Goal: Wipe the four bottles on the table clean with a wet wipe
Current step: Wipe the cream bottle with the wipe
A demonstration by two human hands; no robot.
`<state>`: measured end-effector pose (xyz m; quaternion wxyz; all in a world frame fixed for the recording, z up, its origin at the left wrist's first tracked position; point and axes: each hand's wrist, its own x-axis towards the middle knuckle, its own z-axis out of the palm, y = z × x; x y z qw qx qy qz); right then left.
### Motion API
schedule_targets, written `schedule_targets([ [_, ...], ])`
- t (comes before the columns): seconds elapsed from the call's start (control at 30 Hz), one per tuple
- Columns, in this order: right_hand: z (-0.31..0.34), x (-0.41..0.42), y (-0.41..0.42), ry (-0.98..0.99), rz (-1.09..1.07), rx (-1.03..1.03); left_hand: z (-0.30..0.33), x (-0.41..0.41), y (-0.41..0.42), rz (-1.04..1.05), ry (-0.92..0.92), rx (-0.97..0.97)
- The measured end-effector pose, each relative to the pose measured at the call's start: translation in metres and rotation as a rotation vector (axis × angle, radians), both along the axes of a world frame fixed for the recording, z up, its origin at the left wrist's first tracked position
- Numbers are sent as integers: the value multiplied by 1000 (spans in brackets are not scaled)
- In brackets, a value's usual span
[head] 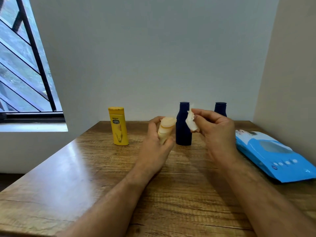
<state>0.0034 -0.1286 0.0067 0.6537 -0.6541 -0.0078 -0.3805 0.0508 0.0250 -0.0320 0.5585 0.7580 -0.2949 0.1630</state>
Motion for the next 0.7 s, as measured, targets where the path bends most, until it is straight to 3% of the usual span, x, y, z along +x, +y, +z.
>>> schedule_targets([
  [0.23,-13,-6,25,-133,-116,-766,-6,13,0,181,-140,212],
  [0.33,-13,0,19,-69,-161,-677,-5,15,4,222,-291,293],
  [0.43,-14,3,11,23,-224,-537,-3,6,-2,186,-210,195],
  [0.53,-11,-2,12,-45,-204,-451,-2,3,-9,218,-154,165],
  [0.63,-13,-8,21,-121,-135,-697,-3,8,-4,241,-167,205],
  [0.7,-15,-5,23,-114,-158,-742,-5,10,0,218,-184,234],
])
